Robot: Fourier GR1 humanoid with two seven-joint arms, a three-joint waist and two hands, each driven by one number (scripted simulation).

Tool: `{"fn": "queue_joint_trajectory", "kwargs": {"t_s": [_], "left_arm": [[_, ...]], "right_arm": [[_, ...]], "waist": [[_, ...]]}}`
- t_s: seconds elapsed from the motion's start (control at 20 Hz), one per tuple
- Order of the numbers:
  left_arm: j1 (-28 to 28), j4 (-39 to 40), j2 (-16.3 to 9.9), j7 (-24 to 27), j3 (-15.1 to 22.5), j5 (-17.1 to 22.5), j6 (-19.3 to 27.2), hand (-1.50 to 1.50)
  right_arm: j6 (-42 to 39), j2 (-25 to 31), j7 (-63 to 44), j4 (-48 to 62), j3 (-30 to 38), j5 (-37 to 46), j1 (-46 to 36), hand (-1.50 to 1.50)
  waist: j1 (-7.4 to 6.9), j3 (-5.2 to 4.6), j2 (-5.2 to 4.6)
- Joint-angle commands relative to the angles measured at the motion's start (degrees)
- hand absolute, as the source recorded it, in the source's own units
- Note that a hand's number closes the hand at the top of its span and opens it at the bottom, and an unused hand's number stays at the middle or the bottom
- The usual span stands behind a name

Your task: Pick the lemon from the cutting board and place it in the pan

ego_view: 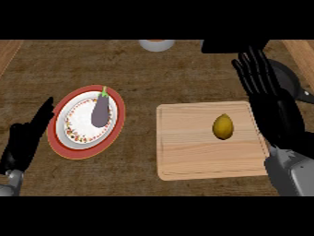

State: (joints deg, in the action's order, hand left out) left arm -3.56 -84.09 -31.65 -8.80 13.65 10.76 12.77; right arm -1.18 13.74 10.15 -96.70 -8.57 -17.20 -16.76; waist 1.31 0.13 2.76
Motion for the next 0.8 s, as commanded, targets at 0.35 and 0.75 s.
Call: {"fn": "queue_joint_trajectory", "kwargs": {"t_s": [0.35, 0.75], "left_arm": [[-4.2, -6.3, 1.9, 2.9, 1.3, 0.1, -1.6, 0.00], [-6.6, -8.8, 4.3, -2.7, 2.9, 1.7, -3.6, 0.00]], "right_arm": [[14.9, 19.5, -18.1, 23.1, 6.0, 20.9, 14.0, 1.50], [47.0, 1.3, -33.8, 26.2, 3.1, 34.4, 13.3, -1.50]], "waist": [[0.90, -2.12, -6.27], [-1.55, -0.22, -2.76]]}}
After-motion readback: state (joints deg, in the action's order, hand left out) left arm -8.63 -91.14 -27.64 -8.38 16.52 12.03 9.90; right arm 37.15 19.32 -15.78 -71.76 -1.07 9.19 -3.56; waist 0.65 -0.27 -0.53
